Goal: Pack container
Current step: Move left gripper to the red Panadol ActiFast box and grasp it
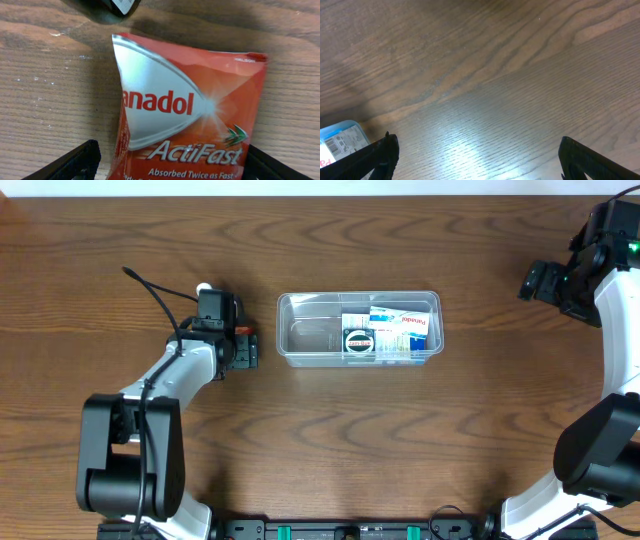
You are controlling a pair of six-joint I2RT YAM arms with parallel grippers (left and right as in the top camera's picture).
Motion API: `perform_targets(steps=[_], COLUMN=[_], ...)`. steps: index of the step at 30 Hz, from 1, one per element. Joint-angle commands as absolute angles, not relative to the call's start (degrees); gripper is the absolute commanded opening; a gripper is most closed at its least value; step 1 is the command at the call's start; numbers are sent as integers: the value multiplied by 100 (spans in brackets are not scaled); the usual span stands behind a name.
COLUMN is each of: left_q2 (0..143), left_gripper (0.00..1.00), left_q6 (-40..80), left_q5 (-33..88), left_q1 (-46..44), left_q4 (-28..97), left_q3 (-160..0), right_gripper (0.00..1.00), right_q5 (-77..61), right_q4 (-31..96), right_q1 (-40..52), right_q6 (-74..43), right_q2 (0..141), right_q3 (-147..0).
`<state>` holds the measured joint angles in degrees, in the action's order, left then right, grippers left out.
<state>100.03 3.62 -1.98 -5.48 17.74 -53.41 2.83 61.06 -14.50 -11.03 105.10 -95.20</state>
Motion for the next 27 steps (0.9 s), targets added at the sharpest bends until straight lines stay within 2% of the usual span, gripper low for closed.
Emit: perform_targets(steps=[1,6,19,27], left_q2=[10033,10033,9959,9356], left_gripper=[84,73,69,64], left_q6=[388,388,499,502], left_q5=[-340,-47,106,84], left_q1=[-556,-556,-589,-851], left_q4=[1721,1699,1828,2021], left_q3=[-5422,-5422,-5424,-5424], right_gripper=[99,99,99,99], right_q5=[322,322,322,322], right_q4=[6114,6114,6112,6114], right_q1=[-1472,-1472,-1470,-1472], right_q6=[-1020,-1020,-1020,-1020], right_q2=[10449,10449,10449,10449], right_q3=[-9588,-9588,-9588,-9588])
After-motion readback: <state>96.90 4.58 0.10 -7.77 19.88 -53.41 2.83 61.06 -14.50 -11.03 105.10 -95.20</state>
